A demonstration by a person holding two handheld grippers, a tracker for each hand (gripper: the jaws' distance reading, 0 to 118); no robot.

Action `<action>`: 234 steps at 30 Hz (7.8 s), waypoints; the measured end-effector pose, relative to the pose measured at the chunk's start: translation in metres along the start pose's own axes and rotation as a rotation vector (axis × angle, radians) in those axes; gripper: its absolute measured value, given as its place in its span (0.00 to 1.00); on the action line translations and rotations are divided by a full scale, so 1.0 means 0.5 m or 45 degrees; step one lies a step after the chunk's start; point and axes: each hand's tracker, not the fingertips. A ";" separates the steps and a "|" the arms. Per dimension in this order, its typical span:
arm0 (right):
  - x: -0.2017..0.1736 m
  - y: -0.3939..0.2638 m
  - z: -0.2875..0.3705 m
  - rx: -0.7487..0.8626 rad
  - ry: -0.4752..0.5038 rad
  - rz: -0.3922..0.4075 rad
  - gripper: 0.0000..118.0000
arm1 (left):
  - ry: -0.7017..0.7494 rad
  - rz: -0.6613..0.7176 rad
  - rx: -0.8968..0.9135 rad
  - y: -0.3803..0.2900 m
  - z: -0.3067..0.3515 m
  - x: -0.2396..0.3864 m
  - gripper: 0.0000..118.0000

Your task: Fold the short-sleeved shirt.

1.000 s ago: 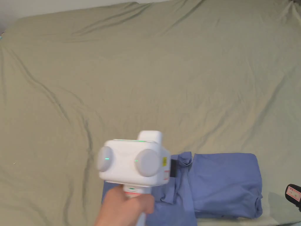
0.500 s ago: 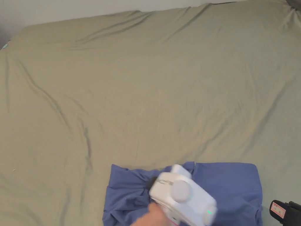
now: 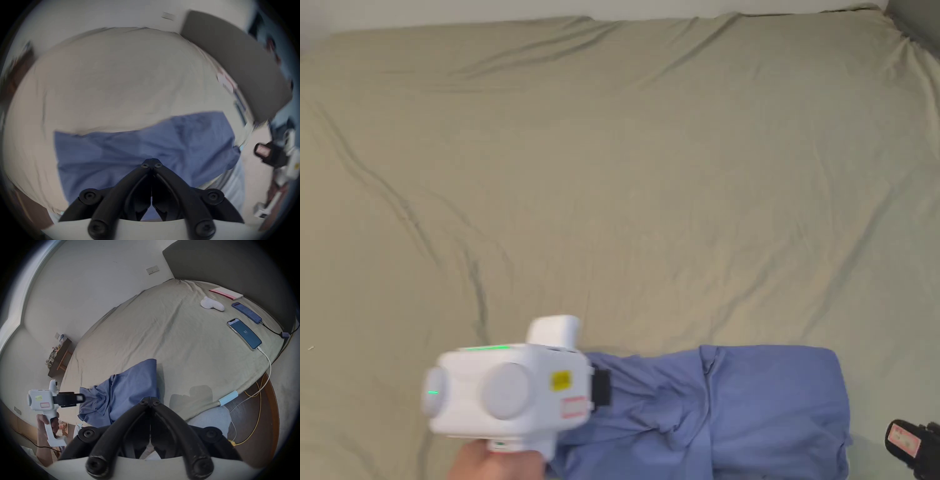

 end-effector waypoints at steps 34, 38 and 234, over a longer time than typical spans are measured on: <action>-0.123 0.013 -0.023 -0.030 0.011 0.130 0.00 | -0.353 0.458 -0.049 0.000 0.042 -0.340 0.07; -0.118 0.009 -0.034 -0.039 0.046 0.139 0.00 | -0.191 0.478 -0.013 0.008 0.157 -0.368 0.07; -0.502 0.507 0.078 0.848 0.010 0.560 1.00 | 0.489 -0.313 1.035 0.405 0.459 0.389 0.99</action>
